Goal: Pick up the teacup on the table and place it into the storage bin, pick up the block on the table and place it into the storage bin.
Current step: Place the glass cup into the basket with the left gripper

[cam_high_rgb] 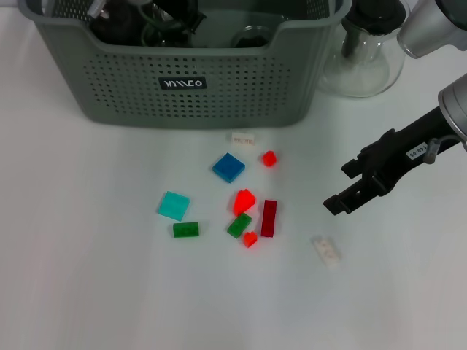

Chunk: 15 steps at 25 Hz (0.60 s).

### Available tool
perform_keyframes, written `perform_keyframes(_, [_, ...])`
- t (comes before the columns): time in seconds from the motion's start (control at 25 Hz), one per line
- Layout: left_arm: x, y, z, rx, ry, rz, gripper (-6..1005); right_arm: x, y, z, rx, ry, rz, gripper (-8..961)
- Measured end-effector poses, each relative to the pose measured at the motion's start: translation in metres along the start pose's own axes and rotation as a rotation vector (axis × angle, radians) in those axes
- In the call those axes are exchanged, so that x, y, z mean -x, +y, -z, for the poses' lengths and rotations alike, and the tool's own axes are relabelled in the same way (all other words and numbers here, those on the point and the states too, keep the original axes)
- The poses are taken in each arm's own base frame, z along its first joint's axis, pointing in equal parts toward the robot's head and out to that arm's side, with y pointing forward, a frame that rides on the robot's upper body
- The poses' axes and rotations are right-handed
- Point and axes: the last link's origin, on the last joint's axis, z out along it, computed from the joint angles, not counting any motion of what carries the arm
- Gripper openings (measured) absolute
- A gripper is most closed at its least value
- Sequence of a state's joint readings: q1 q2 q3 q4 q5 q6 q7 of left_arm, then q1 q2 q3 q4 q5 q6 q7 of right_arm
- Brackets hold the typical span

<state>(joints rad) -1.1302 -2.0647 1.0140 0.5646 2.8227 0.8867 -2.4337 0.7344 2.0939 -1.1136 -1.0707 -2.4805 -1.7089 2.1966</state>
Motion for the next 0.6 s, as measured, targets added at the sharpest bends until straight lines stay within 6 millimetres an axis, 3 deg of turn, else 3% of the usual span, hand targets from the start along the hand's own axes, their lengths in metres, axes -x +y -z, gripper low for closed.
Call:
perform_keyframes(0.48, [0.0029,-0.0011,-0.0008,-0.009,0.003,-0.006,54,0.0001,0.0,0.0001,0.0,0.0,-0.001,896])
perform_keyframes(0.6, [0.0031,-0.0012,-0.0009,-0.009,0.003,-0.006,115,0.0001,0.0,0.0001,0.0,0.0,-0.001,896])
